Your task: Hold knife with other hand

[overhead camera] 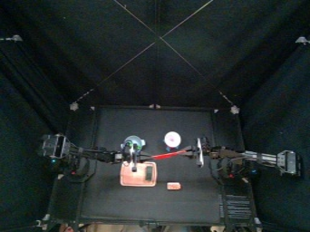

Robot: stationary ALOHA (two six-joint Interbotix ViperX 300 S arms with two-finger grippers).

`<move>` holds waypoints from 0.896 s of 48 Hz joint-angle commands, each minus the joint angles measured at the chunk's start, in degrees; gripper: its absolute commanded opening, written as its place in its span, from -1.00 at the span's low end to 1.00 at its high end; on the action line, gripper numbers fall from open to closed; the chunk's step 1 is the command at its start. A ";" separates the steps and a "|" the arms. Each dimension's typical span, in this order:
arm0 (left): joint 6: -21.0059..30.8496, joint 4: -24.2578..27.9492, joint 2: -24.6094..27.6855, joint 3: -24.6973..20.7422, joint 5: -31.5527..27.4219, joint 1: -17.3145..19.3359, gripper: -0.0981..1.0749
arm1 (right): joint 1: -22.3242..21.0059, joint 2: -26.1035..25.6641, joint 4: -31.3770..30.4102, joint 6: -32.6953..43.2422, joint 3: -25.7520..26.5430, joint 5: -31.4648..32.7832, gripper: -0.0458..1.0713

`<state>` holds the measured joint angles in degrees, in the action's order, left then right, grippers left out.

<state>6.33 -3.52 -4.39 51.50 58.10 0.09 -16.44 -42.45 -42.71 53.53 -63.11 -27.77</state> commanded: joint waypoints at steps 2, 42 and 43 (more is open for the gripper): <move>-0.18 -1.14 -1.49 -0.35 1.85 0.09 -0.33 | 0.35 0.53 -0.97 0.09 -0.09 -0.09 -0.17; -0.09 -2.64 -1.76 0.88 5.01 0.18 -0.33 | 2.72 4.31 -3.25 0.00 -0.09 3.87 -0.14; -0.09 -2.72 -1.76 0.88 5.01 0.18 -0.33 | 2.72 4.31 -3.25 -0.09 -0.09 3.87 -0.14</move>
<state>6.33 -6.15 -4.83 53.35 61.88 0.18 -13.80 -38.76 -45.88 53.61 -64.25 -24.08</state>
